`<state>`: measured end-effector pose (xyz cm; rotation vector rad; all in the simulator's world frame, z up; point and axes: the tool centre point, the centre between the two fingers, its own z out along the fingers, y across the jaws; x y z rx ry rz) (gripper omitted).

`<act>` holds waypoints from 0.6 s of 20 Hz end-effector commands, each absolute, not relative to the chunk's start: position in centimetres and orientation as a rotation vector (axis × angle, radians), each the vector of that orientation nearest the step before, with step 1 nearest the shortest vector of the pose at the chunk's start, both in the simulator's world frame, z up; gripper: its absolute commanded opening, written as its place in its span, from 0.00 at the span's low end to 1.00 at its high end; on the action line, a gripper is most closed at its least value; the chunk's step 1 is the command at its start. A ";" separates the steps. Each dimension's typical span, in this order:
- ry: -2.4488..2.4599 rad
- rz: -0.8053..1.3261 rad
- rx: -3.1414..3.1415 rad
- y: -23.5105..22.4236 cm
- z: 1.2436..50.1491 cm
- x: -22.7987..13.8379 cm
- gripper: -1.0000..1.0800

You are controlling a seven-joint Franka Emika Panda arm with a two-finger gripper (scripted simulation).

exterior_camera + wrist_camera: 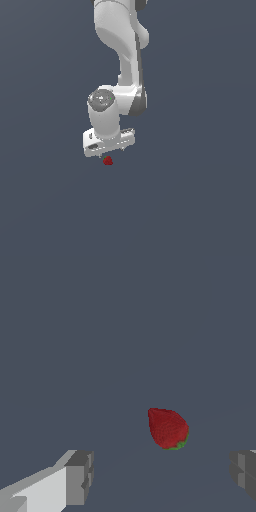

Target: Pick up the object and move it to a goal position.

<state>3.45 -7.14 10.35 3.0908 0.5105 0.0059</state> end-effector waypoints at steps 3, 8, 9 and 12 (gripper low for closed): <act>0.585 0.003 3.082 -8.7 8.6 3.7 0.96; 0.629 0.001 3.077 -9.7 7.5 3.7 0.96; 0.634 0.000 3.076 -9.8 7.4 3.8 0.96; 0.640 0.000 3.076 -10.0 7.3 3.8 0.96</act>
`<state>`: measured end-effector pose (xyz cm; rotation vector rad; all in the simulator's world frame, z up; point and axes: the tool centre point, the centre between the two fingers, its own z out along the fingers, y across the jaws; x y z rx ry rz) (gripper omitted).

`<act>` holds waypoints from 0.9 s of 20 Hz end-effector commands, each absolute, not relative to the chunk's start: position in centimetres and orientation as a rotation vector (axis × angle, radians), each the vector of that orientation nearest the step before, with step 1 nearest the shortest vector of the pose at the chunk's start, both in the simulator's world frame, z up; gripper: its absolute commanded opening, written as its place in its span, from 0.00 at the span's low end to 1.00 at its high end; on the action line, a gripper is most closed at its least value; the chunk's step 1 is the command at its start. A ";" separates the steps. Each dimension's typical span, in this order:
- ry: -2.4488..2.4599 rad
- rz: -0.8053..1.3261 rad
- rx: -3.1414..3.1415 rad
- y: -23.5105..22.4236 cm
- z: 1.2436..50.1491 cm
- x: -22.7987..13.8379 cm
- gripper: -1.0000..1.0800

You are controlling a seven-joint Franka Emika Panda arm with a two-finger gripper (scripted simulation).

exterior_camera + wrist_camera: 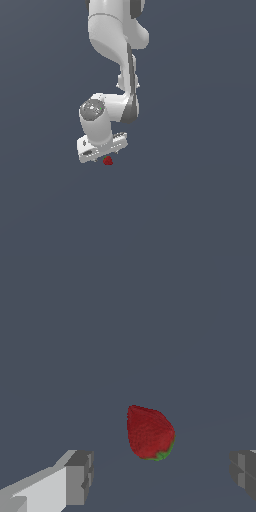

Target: Pick up the object and move it to a goal position.

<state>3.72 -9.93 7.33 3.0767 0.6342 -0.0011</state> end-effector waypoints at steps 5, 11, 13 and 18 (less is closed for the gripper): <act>0.635 -0.001 3.077 -10.0 6.7 3.7 0.96; 0.638 0.000 3.076 -10.0 3.9 3.6 0.96; 0.639 0.000 3.076 -10.0 3.0 3.6 0.96; 0.640 0.000 3.076 -10.0 2.2 3.7 0.96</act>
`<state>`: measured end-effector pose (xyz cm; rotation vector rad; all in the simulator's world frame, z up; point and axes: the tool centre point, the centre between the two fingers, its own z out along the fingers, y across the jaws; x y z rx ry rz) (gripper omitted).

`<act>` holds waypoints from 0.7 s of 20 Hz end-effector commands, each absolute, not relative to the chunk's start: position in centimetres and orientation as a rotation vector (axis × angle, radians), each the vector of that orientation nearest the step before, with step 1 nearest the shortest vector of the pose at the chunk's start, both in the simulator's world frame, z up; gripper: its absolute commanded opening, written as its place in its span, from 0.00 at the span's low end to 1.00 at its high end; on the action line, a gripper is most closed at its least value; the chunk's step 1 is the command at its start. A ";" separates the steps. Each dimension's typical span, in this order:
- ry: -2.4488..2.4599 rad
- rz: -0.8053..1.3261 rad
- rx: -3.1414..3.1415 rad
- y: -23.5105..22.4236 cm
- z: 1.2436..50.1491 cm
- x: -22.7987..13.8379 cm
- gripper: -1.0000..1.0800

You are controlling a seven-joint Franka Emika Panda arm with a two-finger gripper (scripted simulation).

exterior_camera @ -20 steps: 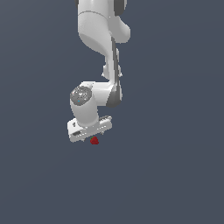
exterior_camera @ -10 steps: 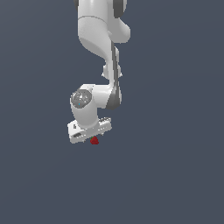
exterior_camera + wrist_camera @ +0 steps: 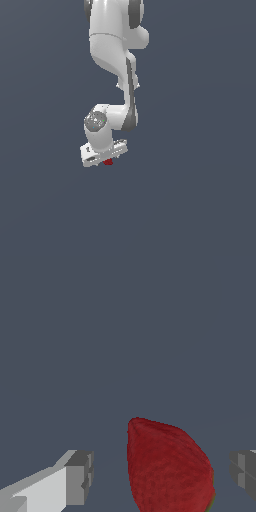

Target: Pick up the object and move it to a goal position.

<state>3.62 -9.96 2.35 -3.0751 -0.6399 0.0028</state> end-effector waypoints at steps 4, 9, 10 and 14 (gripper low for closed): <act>-0.640 0.000 -3.076 -10.0 2.3 3.7 0.00; -0.640 0.000 -3.076 -10.0 2.3 3.7 0.00; -0.640 0.000 -3.076 -10.0 2.3 3.7 0.00; -0.640 0.000 -3.076 -9.9 2.4 3.8 0.00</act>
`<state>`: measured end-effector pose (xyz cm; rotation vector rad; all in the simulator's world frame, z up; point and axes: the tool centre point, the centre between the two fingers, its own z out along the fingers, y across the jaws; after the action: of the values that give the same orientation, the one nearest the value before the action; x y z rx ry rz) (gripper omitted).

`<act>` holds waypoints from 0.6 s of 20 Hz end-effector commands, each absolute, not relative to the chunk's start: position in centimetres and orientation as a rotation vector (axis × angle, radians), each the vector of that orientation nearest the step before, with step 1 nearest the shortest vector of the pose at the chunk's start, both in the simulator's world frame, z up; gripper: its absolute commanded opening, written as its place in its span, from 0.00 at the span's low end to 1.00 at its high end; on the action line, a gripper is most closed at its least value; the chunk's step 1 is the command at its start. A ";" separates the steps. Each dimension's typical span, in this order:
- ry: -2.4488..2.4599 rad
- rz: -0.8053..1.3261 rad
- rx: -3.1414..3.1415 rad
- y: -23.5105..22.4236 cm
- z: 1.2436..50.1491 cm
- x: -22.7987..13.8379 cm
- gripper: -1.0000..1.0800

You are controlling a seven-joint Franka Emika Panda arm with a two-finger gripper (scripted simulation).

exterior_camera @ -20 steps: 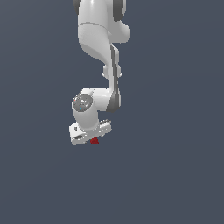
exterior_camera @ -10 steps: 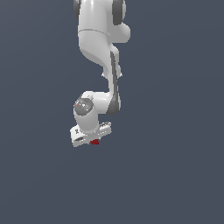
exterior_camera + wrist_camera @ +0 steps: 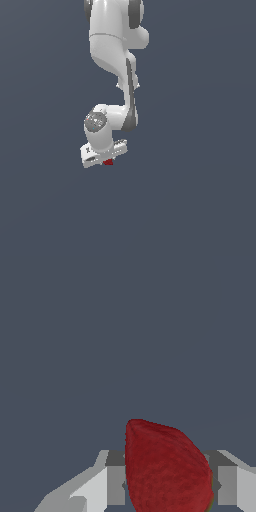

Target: Pick up the object and move it to a goal position.

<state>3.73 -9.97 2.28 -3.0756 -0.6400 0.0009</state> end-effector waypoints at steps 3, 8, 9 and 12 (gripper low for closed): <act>-0.640 0.000 -3.076 -9.8 3.1 3.8 0.00; -0.640 0.000 -3.076 -9.2 5.6 4.0 0.00; -0.640 0.000 -3.076 -9.0 6.3 4.0 0.00; -0.640 0.000 -3.076 -8.4 8.8 4.2 0.00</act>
<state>4.10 -8.70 7.45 -3.0753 -0.6396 0.0027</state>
